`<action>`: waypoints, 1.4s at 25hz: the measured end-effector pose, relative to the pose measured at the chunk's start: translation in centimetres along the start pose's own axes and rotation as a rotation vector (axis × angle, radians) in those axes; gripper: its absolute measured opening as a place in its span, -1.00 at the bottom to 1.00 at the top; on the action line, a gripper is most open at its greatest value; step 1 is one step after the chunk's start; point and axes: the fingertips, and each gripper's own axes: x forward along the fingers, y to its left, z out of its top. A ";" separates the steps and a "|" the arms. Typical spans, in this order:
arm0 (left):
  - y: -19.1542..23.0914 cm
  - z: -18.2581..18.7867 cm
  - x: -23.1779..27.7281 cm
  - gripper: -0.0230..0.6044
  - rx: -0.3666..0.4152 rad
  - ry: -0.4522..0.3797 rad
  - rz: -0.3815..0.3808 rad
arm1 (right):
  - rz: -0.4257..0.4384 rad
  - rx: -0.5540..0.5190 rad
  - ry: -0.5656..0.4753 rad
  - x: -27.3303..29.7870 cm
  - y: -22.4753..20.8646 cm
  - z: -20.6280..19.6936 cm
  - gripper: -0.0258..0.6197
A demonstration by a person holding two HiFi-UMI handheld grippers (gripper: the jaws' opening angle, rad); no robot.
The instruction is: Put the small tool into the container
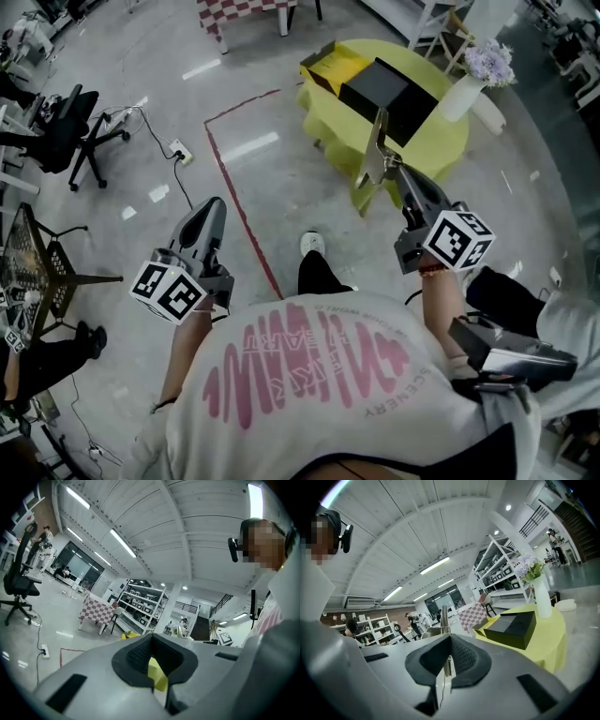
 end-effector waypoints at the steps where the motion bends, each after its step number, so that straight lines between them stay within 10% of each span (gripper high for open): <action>1: 0.5 0.4 0.8 -0.91 0.002 0.001 0.005 | 0.002 0.003 -0.003 1.1 -0.6 0.7 -0.90; 22: 10.5 8.1 20.7 -0.91 0.036 -0.068 0.025 | 0.039 -0.023 -0.028 21.0 -12.2 12.5 -0.90; 35: 13.6 6.5 25.5 -0.91 -0.007 -0.006 0.058 | -0.017 0.053 -0.046 26.5 -18.1 12.5 -0.90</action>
